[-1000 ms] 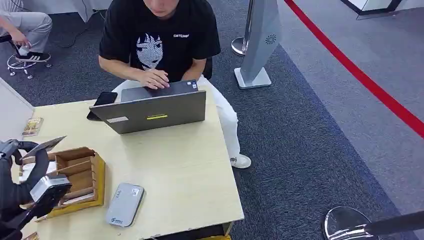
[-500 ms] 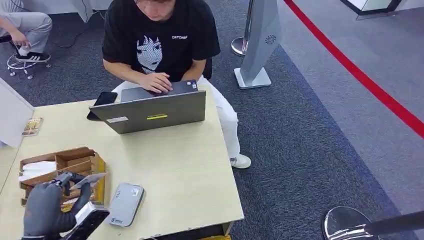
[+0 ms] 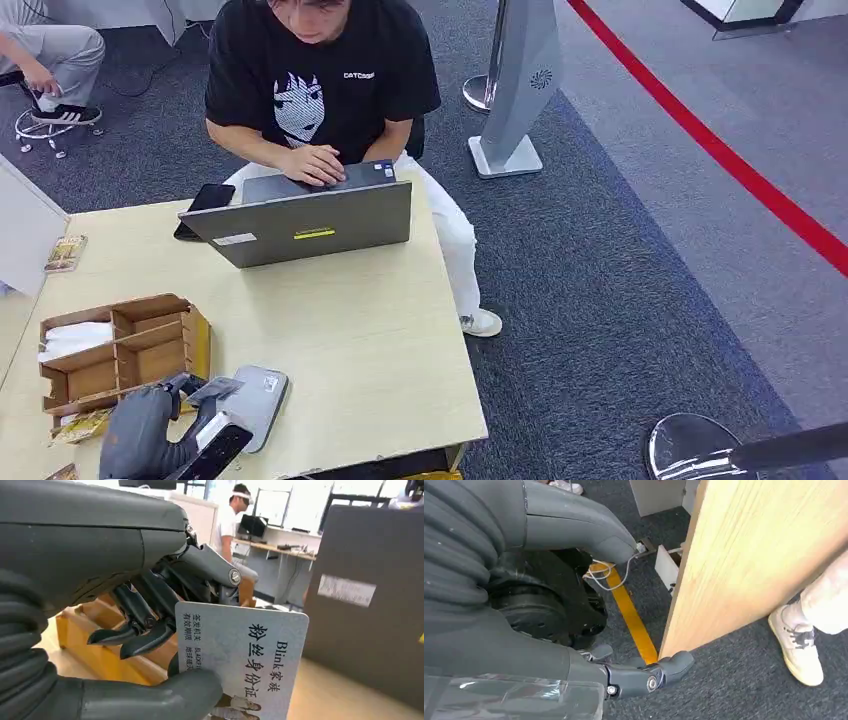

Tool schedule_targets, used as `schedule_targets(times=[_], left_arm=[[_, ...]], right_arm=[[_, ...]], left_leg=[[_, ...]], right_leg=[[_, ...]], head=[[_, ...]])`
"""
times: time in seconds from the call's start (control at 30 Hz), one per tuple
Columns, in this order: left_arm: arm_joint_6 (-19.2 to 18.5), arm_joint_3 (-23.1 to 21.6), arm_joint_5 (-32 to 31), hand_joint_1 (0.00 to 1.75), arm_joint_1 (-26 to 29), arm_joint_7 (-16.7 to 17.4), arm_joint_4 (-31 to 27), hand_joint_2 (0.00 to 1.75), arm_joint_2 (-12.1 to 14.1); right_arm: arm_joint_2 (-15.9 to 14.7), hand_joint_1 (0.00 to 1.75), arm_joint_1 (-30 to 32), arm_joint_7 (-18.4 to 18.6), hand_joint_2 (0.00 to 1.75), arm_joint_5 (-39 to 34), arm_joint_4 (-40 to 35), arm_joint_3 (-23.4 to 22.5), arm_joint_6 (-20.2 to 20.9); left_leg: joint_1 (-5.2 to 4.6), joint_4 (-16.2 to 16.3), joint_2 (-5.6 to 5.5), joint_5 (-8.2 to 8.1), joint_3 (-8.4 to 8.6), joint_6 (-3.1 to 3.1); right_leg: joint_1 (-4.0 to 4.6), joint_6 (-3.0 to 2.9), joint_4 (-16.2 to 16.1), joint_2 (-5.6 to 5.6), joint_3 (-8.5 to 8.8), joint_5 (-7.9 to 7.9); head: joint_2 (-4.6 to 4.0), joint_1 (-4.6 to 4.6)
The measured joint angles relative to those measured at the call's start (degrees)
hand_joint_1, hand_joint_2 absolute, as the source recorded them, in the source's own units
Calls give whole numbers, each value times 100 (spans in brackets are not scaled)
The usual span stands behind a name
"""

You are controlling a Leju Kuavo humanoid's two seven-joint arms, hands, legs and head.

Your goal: Pass the card to the sensor for recognition and then transmit it.

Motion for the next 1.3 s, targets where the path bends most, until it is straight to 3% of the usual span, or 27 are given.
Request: schedule_targets(times=[0.73, 0.9, 1.0, 1.07, 1.3], left_arm=[[-166, -221, -11, 175, -119, 125, 751, 175, -28], [83, -216, -129, 175, -143, -114, 756, 175, -31], [417, -77, -175, 175, -167, -531, 423, 175, -65], [374, 123, -195, 175, -288, -689, 38, 175, -136], [48, 816, -365, 175, -930, -678, -796, 175, -282]], right_arm=[[2, 0, -183, -26, 175, 118, 227, -52, 232], [2, 0, -178, -83, 175, 107, 262, -52, 243], [2, 0, -143, -85, 175, 59, 258, -52, 179], [2, 0, -103, -85, 175, 2, 253, -46, 149], [2, 0, -60, -79, 175, 103, 253, -37, 203]], left_leg=[[-1, 0, 0, 0, -2, 0], [0, 0, 0, 0, -1, 0], [1, 0, -3, 1, -3, 1], [0, 0, -11, 3, -5, 3], [0, 0, -10, 4, -2, 1]], right_leg=[[-1, 0, 0, -3, 0, 0], [0, 0, 0, -3, -1, 0], [0, 2, 1, -3, -3, 1], [0, 2, 0, -12, -1, 1], [0, 3, 1, -11, 0, 3]], head=[[0, 0], [0, 0], [0, 0], [0, 0], [0, 0]])
